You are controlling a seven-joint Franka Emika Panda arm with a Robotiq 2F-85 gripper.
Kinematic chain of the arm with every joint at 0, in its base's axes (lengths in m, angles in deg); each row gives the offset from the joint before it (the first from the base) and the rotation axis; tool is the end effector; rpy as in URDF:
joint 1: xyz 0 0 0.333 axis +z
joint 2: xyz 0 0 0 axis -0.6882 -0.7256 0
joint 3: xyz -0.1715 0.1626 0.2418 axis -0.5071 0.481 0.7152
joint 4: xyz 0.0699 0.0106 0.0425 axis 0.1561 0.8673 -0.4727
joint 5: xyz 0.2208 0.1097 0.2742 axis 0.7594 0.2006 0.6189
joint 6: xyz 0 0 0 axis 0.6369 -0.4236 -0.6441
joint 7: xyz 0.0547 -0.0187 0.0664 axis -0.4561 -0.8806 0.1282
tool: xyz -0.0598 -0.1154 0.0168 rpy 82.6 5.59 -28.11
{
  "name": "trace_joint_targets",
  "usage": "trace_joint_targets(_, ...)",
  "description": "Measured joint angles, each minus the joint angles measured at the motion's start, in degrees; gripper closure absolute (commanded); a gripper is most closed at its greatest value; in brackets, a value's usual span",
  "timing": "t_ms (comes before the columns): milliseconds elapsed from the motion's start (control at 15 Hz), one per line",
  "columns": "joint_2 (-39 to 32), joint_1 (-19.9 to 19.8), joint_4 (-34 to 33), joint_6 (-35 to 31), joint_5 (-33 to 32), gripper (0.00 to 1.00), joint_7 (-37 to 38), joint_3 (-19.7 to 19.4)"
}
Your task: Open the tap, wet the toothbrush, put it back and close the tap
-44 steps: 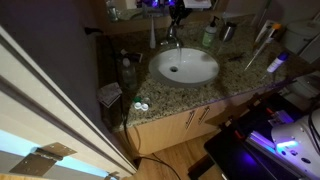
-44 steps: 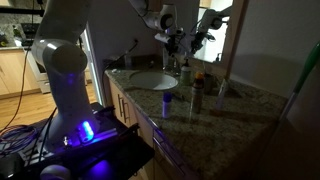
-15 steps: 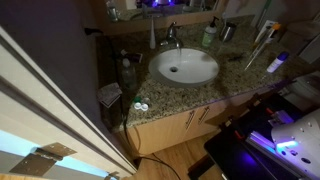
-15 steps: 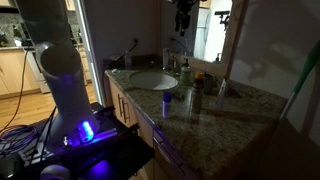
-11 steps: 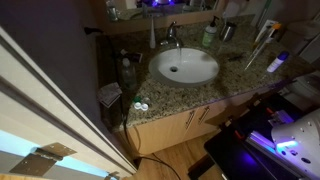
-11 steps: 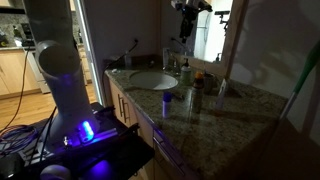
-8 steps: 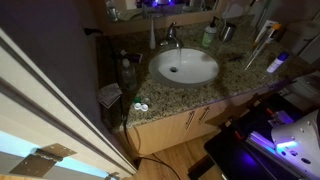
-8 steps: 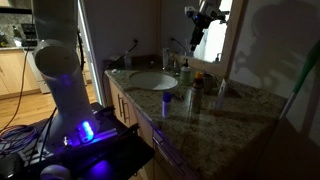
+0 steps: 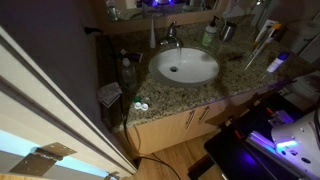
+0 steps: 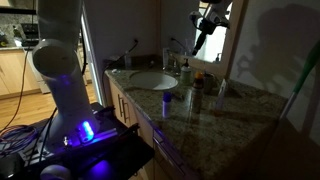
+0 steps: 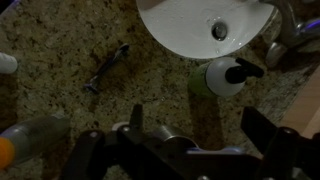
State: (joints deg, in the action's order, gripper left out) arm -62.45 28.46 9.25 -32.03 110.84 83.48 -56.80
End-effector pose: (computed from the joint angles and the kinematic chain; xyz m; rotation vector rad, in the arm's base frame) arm 0.5622 -0.2415 0.4564 -2.4068 1.4509 0.2944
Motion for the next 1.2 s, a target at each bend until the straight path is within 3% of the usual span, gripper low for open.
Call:
trace_joint_targets(267, -5.0, -2.7, -0.7, -0.2, 3.8, 0.0, 6.1, -1.5)
trace_joint_targets(533, -6.2, -3.0, -1.4, -0.1, 3.3, 0.0, 7.9, -1.6)
trace_joint_targets(933, -12.2, -2.8, -3.7, -0.9, 7.7, 0.0, 23.3, -1.3)
trace_joint_targets(1200, -13.9, -3.2, -6.4, -3.8, 12.0, 0.0, 28.8, -1.0)
